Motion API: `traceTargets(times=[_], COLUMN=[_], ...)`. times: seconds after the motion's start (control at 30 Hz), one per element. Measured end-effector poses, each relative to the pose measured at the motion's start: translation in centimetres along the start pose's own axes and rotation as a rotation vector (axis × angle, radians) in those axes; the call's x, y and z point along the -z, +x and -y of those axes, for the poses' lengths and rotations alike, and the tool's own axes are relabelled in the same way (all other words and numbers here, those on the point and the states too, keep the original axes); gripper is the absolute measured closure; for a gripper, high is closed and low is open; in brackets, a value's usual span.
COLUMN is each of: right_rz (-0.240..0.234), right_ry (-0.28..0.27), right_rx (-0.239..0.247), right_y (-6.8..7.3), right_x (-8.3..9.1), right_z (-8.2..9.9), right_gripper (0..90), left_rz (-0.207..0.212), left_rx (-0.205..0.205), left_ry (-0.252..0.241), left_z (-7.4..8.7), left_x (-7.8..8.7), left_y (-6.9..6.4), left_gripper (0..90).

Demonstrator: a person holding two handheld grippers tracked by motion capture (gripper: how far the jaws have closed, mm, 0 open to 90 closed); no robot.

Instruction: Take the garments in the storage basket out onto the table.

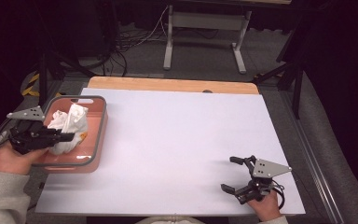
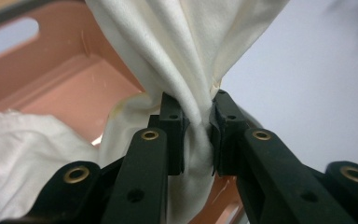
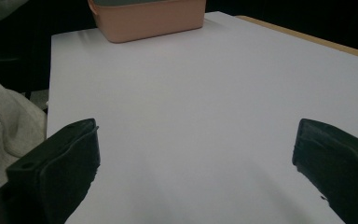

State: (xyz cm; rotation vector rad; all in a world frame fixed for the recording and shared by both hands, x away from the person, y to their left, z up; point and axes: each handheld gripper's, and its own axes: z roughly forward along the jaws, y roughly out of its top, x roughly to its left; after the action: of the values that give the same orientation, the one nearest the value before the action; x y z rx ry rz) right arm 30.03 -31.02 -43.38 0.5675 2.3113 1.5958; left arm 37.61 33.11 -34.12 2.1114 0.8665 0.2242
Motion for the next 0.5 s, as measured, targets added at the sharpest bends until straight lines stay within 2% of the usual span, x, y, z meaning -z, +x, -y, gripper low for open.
traceTargets(times=[0.03, 0.2, 0.23, 0.27, 0.33, 0.5], right_rz=[0.0, -0.001, -0.002, -0.003, -0.005, -0.007], right_ry=[0.0, 0.0, 0.001, 0.003, 0.005, 0.007], right_rx=[0.0, -0.002, -0.001, 0.0, 0.0, 0.0], right_y=[0.0, 0.0, 0.0, 0.0, 0.0, 0.0], right_x=[0.0, 0.0, 0.0, -0.1, -0.1, -0.1], right_z=[0.0, 0.0, 0.0, 0.0, 0.0, 0.1], right_gripper=[1.2, 1.2, 1.2, 1.1, 1.1, 1.1], left_rz=[-0.004, -0.023, -0.023, -0.024, -0.01, -0.021], left_rx=[0.009, 0.005, 0.005, 0.007, 0.009, -0.011], left_ry=[-0.019, -0.119, -0.119, -0.166, -0.207, -0.273], left_z=[0.0, -0.1, -0.1, -0.1, -0.2, -0.7], left_x=[0.1, 1.2, 1.2, 1.7, 2.0, 2.8], left_y=[-0.1, -0.1, -0.1, -0.1, -0.2, -0.4], left_gripper=[78.2, 78.2, 78.2, 78.2, 78.2, 78.2])
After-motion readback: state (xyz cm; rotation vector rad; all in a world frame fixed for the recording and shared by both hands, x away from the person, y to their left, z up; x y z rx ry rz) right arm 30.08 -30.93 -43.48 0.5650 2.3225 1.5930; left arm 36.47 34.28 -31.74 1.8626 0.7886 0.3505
